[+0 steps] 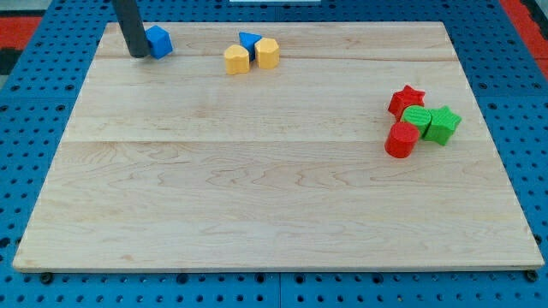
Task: Slide the yellow heart towards the right and then left a bit
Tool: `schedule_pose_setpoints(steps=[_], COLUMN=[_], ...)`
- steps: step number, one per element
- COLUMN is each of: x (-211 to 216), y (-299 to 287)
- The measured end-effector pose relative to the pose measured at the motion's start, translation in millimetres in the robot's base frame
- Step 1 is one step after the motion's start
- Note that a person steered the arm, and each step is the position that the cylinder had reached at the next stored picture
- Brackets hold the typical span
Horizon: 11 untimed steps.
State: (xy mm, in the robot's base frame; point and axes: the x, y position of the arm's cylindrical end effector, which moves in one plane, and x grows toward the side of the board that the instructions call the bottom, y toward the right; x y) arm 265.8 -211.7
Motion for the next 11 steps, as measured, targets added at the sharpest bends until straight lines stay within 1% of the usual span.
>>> schedule_pose_setpoints(steps=[1,2,3,4,5,6,7,8,9,10,11], x=[-2.0,16.2,30.7,31.3,35.1,69.0,66.7,16.4,-12.0,-2.4,19.1], y=[6.3,53.0,129.1,197.7,237.7,248.9,312.7,340.3,315.4,300.9,292.9])
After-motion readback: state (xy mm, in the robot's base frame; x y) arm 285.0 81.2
